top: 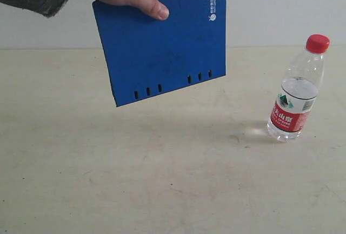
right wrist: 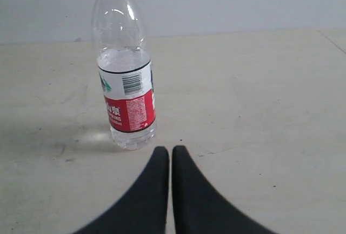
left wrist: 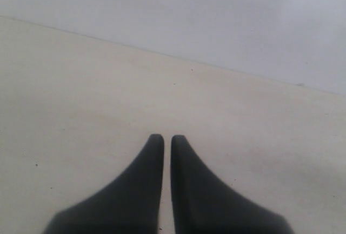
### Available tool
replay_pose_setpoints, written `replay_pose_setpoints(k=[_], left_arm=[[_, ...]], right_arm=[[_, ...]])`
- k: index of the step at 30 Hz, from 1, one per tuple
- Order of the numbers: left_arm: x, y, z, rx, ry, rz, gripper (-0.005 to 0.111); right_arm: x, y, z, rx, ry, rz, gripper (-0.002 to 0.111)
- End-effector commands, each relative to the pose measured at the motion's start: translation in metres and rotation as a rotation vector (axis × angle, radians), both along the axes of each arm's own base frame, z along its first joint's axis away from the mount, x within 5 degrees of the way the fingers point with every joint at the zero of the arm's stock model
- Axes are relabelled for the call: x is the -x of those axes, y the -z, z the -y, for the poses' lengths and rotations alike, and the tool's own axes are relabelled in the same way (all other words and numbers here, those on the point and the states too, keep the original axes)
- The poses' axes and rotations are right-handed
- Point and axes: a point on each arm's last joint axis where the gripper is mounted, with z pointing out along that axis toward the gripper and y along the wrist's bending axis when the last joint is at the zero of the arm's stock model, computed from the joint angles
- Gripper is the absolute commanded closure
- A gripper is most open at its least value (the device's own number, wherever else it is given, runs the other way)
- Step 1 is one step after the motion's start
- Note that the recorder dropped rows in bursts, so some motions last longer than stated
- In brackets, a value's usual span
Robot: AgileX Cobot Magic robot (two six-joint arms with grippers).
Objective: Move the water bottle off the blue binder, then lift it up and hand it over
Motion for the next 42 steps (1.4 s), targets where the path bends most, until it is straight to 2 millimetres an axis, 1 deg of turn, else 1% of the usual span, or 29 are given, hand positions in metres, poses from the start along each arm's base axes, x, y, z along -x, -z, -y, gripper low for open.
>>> replay_pose_setpoints(k=[1, 9, 12, 26, 28, 31, 34, 37, 42], left_arm=[[0.0, 0.001, 0.0, 0.014, -0.002, 0.003, 0.102], [0.0, 0.001, 0.0, 0.014, -0.002, 0.003, 0.102], [0.0, 0.001, 0.0, 0.014, -0.002, 0.003, 0.102], [0.001, 0.001, 0.0, 0.013, -0.002, 0.007, 0.102], [0.005, -0.003, 0.001, 0.002, -0.001, 0.067, 0.102], [0.005, -0.006, 0.001, -0.018, -0.001, 0.106, 0.102], [0.006, -0.002, 0.0, -0.088, 0.004, 0.043, 0.102], [0.008, 0.011, 0.002, -0.083, 0.03, -0.097, 0.102], [0.008, 0.011, 0.005, -0.081, 0.094, -0.093, 0.102]], right_arm=[[0.0, -0.001, 0.001, 0.114, -0.018, 0.01, 0.108], [0.0, -0.002, 0.001, 0.082, -0.009, 0.019, 0.108], [0.0, -0.002, -0.001, 0.026, -0.014, 0.017, 0.108], [0.0, -0.002, -0.001, 0.026, -0.015, 0.012, 0.108], [0.0, -0.002, -0.001, 0.026, -0.015, 0.012, 0.108], [0.0, -0.001, -0.001, 0.026, -0.016, 0.008, 0.108], [0.0, -0.002, -0.001, 0.022, -0.016, 0.012, 0.108], [0.0, -0.002, -0.001, 0.022, -0.016, 0.012, 0.108], [0.0, -0.002, -0.001, 0.022, -0.016, 0.012, 0.108]])
